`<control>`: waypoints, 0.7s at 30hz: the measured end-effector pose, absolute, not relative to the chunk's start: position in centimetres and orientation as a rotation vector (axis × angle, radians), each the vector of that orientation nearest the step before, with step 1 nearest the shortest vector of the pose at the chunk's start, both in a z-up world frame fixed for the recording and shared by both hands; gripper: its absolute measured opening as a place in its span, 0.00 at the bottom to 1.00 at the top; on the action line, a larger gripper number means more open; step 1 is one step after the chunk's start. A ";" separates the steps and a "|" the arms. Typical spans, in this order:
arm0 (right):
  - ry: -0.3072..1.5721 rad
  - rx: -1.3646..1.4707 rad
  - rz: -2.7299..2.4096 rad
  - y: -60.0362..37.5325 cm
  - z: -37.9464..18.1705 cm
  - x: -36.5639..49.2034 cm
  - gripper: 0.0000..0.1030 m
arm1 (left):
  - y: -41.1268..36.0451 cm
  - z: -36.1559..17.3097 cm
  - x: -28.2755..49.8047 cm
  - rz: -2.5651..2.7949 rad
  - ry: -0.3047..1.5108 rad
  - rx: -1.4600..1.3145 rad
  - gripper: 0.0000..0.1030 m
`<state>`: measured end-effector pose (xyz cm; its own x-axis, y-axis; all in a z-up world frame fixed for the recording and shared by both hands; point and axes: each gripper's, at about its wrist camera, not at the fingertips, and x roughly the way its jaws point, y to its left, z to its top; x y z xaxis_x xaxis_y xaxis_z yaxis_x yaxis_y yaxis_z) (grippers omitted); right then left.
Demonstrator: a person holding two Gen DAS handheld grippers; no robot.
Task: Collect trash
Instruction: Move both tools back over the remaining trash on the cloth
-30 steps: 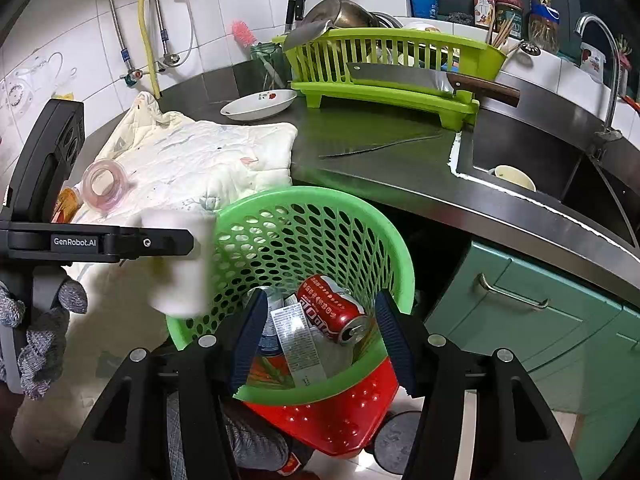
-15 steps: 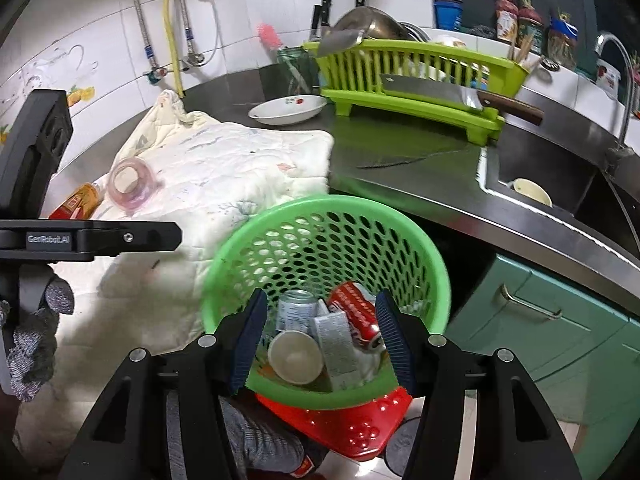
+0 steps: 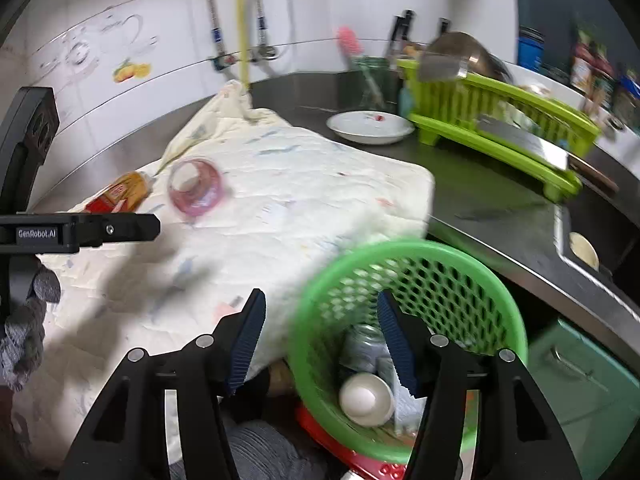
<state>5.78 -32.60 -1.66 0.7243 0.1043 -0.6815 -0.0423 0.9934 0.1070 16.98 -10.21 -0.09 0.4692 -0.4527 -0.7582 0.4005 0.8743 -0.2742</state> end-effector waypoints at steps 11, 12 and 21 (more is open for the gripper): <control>0.766 -0.028 0.216 -26.4 1.2 12.6 0.58 | -0.1 2.8 21.4 -0.298 0.895 -0.100 0.72; 0.769 -0.033 0.227 -26.0 1.4 13.3 0.58 | 0.7 2.9 21.9 -0.277 0.895 -0.100 0.72; 0.809 -0.135 0.328 -21.0 2.8 19.7 0.61 | 5.6 1.6 25.8 -0.170 0.943 -0.114 0.73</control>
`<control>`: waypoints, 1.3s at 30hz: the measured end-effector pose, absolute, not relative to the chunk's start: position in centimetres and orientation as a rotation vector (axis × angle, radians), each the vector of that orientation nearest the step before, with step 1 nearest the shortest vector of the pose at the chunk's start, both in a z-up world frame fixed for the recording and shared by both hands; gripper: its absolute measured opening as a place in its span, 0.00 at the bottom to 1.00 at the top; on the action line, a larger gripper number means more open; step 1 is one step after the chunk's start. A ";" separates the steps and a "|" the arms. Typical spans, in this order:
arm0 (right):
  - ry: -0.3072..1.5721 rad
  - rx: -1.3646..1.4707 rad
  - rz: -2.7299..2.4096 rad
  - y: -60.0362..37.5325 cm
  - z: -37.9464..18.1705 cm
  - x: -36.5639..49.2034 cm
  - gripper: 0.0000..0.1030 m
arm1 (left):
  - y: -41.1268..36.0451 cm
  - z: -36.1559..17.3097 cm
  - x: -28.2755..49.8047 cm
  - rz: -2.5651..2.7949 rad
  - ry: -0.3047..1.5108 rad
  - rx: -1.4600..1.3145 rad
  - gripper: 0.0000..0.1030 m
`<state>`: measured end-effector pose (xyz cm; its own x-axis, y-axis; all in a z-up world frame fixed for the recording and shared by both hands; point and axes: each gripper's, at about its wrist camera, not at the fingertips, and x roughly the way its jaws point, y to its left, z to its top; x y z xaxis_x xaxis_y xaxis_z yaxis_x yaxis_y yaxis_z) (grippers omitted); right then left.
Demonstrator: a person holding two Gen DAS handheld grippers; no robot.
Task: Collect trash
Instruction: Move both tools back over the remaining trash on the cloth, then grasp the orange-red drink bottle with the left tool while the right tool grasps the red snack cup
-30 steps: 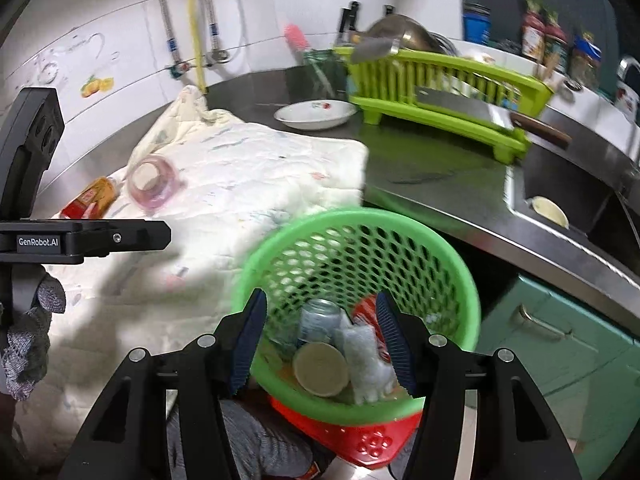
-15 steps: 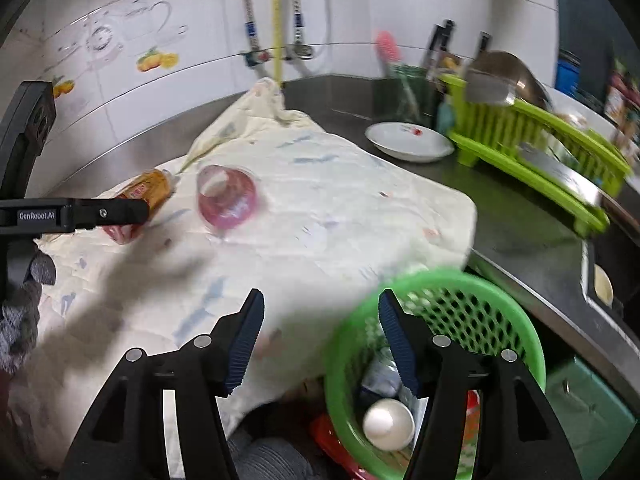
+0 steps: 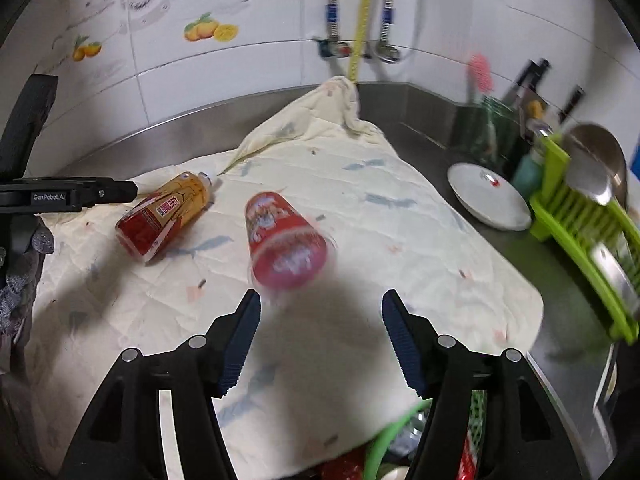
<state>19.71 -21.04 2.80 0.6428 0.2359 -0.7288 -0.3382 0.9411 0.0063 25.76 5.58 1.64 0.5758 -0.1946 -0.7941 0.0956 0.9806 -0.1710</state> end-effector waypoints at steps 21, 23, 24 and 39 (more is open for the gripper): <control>0.967 -0.360 0.387 -11.8 -1.5 31.4 0.62 | 8.0 -2.9 30.7 -0.148 1.062 -0.069 0.78; 0.982 -0.371 0.387 -11.5 -2.1 32.0 0.62 | 7.8 -3.3 31.0 -0.152 1.070 -0.069 0.78; 0.988 -0.377 0.386 -11.5 -2.3 32.2 0.61 | 7.8 -3.4 31.1 -0.154 1.073 -0.067 0.78; 1.027 -0.403 0.394 -10.5 -4.0 33.8 0.63 | 7.3 -5.4 32.2 -0.169 1.126 -0.059 0.78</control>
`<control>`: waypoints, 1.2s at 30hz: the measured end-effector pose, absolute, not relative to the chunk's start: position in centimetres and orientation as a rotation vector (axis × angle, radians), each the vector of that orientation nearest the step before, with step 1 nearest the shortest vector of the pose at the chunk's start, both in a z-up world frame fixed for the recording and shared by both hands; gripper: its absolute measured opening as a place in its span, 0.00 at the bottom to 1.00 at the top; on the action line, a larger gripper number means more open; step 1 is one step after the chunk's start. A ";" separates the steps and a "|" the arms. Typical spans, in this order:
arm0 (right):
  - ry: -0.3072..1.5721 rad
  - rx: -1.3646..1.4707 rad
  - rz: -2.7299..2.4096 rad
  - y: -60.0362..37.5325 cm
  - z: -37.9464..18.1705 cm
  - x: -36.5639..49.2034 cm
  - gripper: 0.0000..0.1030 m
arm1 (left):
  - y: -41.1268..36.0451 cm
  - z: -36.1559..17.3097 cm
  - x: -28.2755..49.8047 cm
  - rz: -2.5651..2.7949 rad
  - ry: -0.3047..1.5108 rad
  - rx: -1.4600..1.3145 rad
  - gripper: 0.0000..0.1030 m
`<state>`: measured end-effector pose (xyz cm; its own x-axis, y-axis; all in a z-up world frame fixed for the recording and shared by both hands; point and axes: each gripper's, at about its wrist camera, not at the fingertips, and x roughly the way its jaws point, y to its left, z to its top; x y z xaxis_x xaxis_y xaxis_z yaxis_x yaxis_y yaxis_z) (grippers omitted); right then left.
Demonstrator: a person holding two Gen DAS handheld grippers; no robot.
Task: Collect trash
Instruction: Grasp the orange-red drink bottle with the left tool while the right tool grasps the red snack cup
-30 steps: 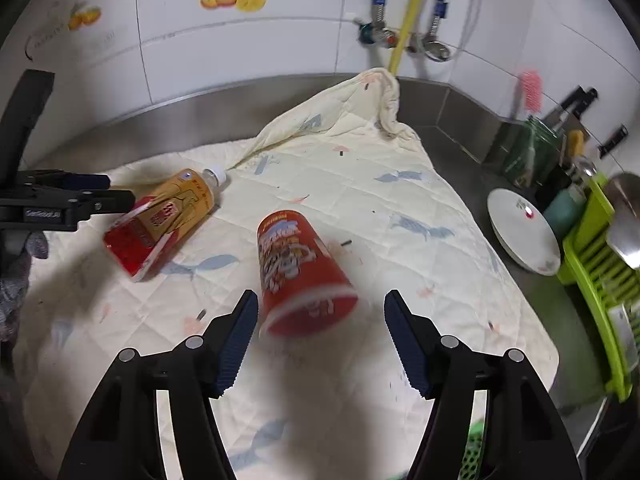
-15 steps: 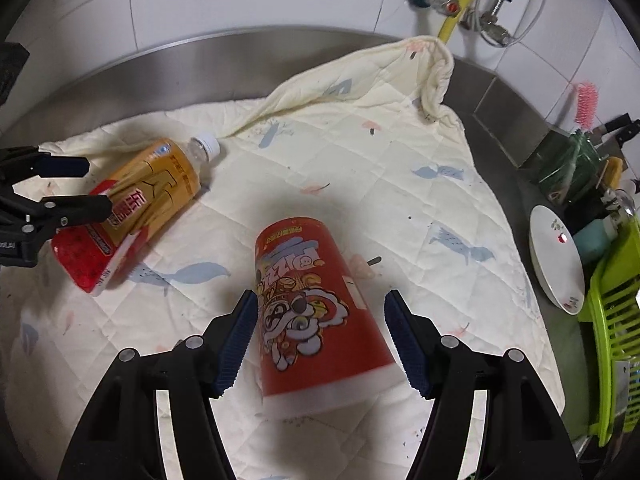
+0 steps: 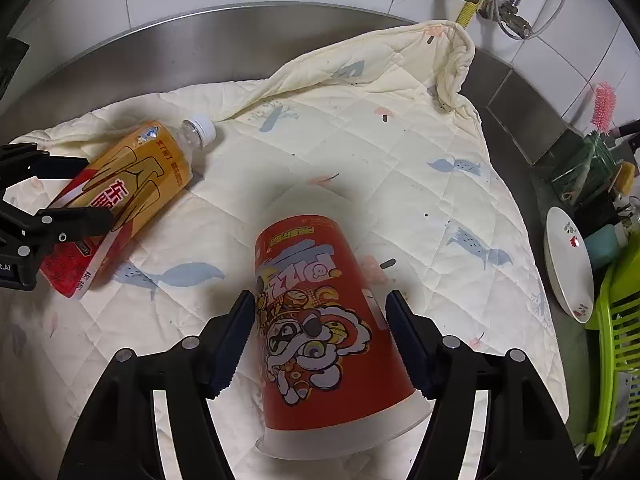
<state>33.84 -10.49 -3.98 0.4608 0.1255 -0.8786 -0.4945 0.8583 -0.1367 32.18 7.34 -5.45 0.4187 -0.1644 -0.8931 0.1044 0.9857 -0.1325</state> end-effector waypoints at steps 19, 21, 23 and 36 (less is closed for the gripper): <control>1.044 -0.435 0.374 -10.3 -5.0 34.4 0.67 | 6.8 -7.2 32.8 -0.187 1.162 -0.053 0.80; 1.043 -0.431 0.372 -10.4 -5.0 34.5 0.68 | 6.6 -7.4 32.9 -0.188 1.168 -0.047 0.80; 1.043 -0.430 0.370 -10.4 -5.1 34.4 0.68 | 6.4 -7.6 32.8 -0.183 1.169 -0.038 0.80; 1.025 -0.438 0.352 -10.4 -5.3 34.0 0.68 | 6.0 -8.7 33.1 -0.158 1.192 -0.036 0.75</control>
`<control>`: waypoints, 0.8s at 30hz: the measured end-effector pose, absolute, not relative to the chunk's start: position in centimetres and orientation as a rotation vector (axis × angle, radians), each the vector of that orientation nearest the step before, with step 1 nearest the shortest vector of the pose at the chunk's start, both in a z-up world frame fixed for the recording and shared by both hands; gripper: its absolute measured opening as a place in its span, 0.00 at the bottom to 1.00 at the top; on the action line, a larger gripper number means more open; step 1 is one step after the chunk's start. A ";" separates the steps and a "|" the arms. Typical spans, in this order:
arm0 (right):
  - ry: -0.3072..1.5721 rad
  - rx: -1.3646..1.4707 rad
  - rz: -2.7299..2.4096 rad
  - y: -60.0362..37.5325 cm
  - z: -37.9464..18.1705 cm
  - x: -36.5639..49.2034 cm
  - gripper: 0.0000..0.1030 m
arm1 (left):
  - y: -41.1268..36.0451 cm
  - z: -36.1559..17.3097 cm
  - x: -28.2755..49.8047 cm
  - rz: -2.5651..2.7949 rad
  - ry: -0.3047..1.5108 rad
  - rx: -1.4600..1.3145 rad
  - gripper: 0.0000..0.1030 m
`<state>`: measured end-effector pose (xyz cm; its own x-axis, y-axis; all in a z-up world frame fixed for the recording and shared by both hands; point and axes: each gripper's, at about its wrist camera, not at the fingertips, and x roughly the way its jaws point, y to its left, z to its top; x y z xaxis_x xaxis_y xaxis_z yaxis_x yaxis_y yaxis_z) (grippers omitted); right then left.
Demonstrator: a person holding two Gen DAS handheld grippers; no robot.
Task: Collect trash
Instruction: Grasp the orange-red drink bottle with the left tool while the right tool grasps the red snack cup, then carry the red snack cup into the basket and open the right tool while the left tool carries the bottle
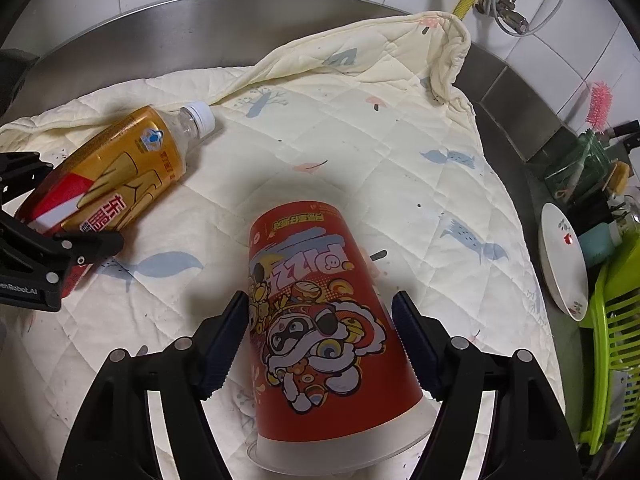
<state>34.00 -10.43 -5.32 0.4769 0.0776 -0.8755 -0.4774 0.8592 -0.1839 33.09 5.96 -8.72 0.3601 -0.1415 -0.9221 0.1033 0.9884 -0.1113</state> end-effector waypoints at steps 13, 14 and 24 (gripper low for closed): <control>0.984 -0.401 0.324 -11.9 -4.4 32.8 0.66 | 5.6 -7.9 32.4 -0.153 1.147 -0.040 0.61; 0.984 -0.382 0.327 -12.1 -4.2 32.6 0.66 | 5.5 -7.7 32.1 -0.153 1.141 -0.035 0.61; 0.950 -0.262 0.318 -15.1 -2.5 28.9 0.66 | 3.1 -4.8 28.4 -0.240 1.071 -0.033 0.61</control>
